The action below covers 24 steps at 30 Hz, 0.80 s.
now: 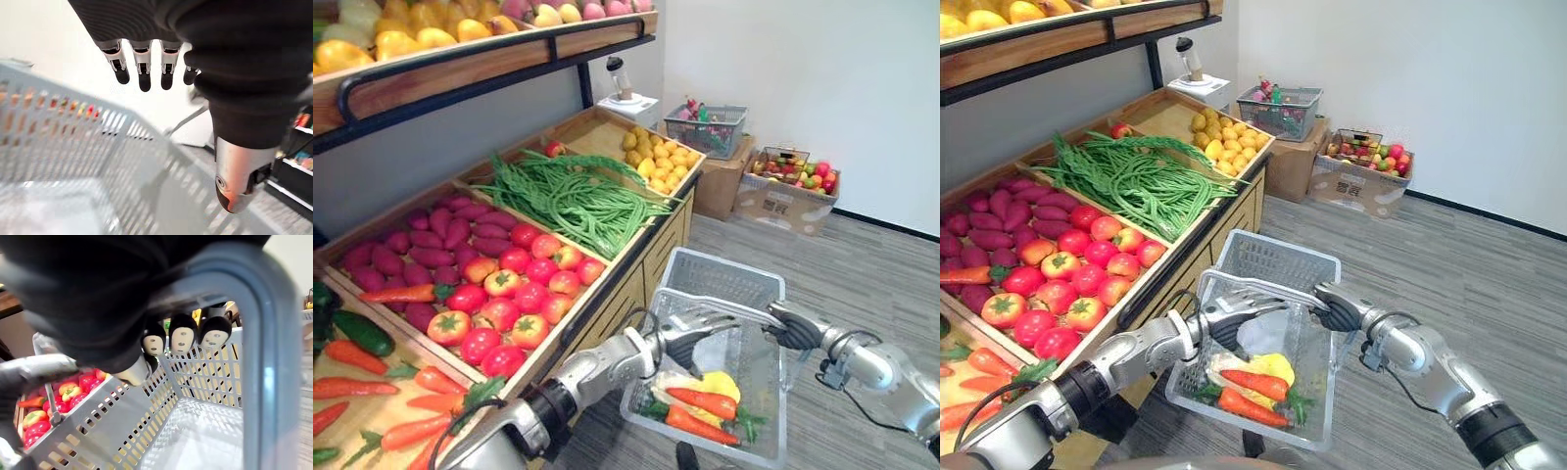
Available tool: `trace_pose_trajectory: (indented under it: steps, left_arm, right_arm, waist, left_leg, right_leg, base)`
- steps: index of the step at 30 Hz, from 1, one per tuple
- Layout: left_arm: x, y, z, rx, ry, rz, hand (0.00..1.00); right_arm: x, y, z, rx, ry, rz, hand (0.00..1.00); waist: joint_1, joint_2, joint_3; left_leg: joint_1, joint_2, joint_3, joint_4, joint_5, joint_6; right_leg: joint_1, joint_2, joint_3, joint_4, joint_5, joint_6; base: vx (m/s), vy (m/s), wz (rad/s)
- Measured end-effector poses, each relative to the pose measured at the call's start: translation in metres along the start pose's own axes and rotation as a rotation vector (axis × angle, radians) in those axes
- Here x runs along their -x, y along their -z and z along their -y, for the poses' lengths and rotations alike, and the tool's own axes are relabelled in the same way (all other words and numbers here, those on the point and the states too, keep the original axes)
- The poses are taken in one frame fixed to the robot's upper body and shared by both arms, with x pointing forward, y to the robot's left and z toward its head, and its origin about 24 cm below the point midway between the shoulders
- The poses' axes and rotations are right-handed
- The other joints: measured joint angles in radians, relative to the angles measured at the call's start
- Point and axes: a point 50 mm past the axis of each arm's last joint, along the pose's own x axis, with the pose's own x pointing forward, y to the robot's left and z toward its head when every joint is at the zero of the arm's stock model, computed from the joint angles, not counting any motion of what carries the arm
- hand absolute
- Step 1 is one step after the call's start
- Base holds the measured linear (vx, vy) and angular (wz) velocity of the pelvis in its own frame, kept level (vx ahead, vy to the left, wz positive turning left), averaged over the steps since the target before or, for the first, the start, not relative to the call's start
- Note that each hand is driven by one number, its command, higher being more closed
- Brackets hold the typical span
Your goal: Pick vegetable in the basket
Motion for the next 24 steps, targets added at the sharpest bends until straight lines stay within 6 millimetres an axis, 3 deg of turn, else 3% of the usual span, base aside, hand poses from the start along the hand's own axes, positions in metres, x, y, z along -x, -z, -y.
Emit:
trace_pose_trajectory:
  steps: [1, 6, 10, 17, 20, 24]
  left_arm:
    - [-0.002, -0.011, -0.005, 0.005, -0.023, 0.055, 0.00]
    - [-0.003, -0.056, -0.038, 0.051, -0.175, 0.293, 0.00]
    - [0.005, -0.070, -0.045, 0.085, -0.189, 0.363, 0.00]
    - [0.031, -0.074, -0.057, 0.166, -0.259, 0.354, 0.00]
    - [0.048, -0.067, -0.071, 0.192, -0.370, 0.295, 0.00]
    - [0.081, -0.040, -0.083, 0.207, -0.529, 0.097, 0.00]
  right_arm:
    - [0.001, 0.004, 0.000, -0.021, 0.019, -0.021, 1.00]
    - [0.004, 0.024, -0.015, -0.117, 0.039, -0.133, 1.00]
    - [0.012, 0.047, -0.032, -0.229, 0.083, -0.271, 1.00]
    - [0.044, 0.094, -0.052, -0.452, 0.288, -0.585, 1.00]
    - [0.066, 0.111, -0.071, -0.557, 0.375, -0.746, 1.00]
    - [0.098, 0.123, -0.116, -0.726, 0.431, -0.975, 1.00]
  waist:
    - [0.015, -0.005, 0.002]
    - [0.031, -0.016, 0.007]
    - [0.051, -0.026, 0.016]
    - [0.093, -0.025, 0.053]
    - [0.110, -0.024, 0.058]
    - [0.128, -0.025, 0.073]
  left_leg:
    - [-0.002, 0.000, -0.003, 0.000, 0.000, 0.000]
    - [-0.038, 0.001, -0.068, 0.002, 0.002, 0.008]
    - [-0.072, 0.001, -0.130, 0.005, 0.004, 0.020]
    - [-0.128, 0.002, -0.245, 0.019, 0.006, 0.034]
    - [-0.184, -0.010, -0.328, 0.015, 0.015, 0.056]
    - [-0.229, -0.052, -0.469, -0.023, 0.042, 0.092]
  right_leg:
    - [0.001, -0.003, -0.004, 0.000, 0.000, 0.000]
    - [0.005, -0.030, -0.067, 0.000, -0.001, 0.001]
    - [0.019, -0.055, -0.121, -0.002, -0.005, 0.001]
    - [0.036, -0.095, -0.218, -0.001, -0.014, 0.008]
    - [0.040, -0.124, -0.287, -0.003, -0.019, 0.013]
    - [0.082, -0.174, -0.418, -0.008, -0.022, 0.018]
  base:
    - [-0.08, 0.040, 0.19]
    - [-0.08, 0.019, 0.35]
    - [-0.11, 0.018, 0.43]
    - [-0.06, 0.034, 0.47]
    - [-0.02, 0.080, 0.74]
    - [0.00, 0.091, 0.89]
